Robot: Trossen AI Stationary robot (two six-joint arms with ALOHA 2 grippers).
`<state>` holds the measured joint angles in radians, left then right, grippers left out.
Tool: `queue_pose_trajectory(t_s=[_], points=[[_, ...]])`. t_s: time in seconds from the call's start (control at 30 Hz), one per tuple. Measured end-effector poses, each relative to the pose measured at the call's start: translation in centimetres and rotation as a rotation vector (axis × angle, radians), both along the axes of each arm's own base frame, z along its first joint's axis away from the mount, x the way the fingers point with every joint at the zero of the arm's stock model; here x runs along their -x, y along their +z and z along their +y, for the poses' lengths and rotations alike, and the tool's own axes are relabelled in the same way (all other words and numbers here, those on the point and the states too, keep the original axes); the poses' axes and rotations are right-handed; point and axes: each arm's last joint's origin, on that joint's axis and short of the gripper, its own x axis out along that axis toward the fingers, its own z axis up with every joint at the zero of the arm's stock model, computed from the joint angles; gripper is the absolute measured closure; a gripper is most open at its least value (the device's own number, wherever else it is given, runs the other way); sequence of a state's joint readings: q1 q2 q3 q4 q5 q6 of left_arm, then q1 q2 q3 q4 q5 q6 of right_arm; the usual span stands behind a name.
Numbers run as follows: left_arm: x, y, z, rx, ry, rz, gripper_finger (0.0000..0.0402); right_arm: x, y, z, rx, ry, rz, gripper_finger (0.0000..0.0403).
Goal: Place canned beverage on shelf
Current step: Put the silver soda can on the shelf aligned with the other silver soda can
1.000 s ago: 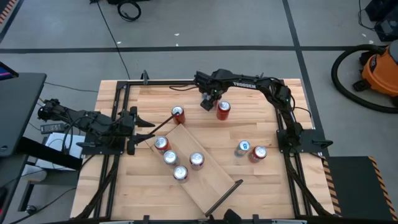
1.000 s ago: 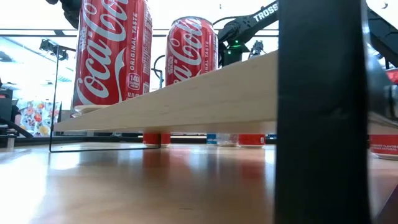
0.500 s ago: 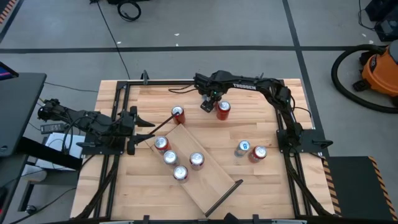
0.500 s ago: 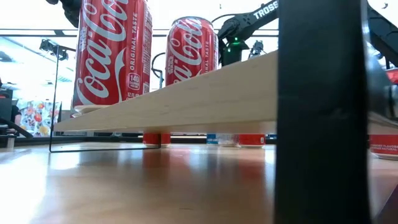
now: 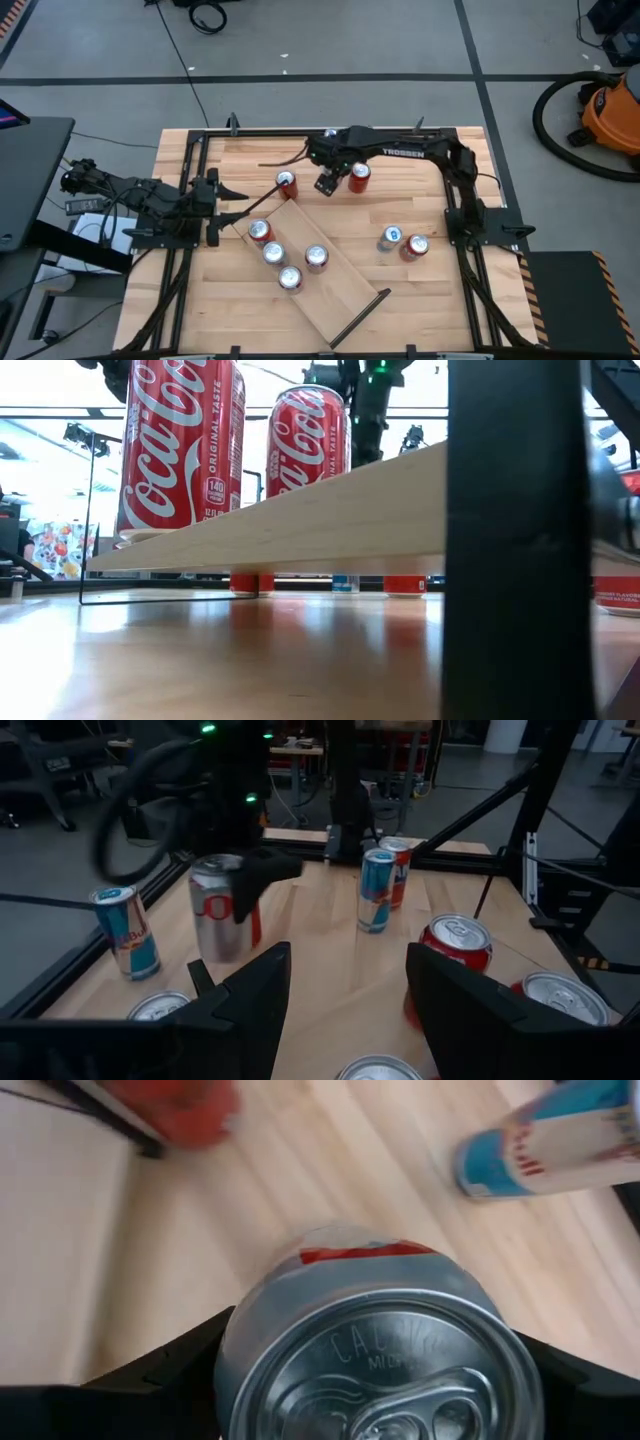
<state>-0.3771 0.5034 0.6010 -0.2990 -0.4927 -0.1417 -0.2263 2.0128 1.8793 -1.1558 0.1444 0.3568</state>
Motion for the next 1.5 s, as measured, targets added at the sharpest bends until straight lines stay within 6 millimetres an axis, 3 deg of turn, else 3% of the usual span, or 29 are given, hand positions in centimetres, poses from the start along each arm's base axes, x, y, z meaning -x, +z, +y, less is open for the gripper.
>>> queue_pose_trajectory(t_s=[0.4, 0.63, 0.83, 1.13, 1.5], points=[[-0.1, 0.7, 0.0, -0.057, -0.008, -0.056, 0.0191, -1.0, 1.2, 8.0, -0.045, 0.086, -0.092, 0.0072], [-0.2, 1.3, 0.3, -0.084, 0.034, -0.110, 0.0191, -1.5, 1.4, 11.2, -0.067, 0.101, -0.153, 0.0072], [-0.4, 1.6, 0.8, -0.102, 0.074, -0.142, 0.0191, -1.8, 1.9, 12.4, -0.081, 0.100, -0.201, 0.0072], [-0.5, 2.0, 1.5, -0.130, 0.131, -0.166, 0.0191, -2.0, 5.6, 13.1, -0.063, 0.111, -0.296, 0.0072], [-0.5, 2.2, 1.6, -0.132, 0.137, -0.186, 0.0191, -2.0, 6.3, 13.8, -0.111, 0.140, -0.328, 0.0072]])
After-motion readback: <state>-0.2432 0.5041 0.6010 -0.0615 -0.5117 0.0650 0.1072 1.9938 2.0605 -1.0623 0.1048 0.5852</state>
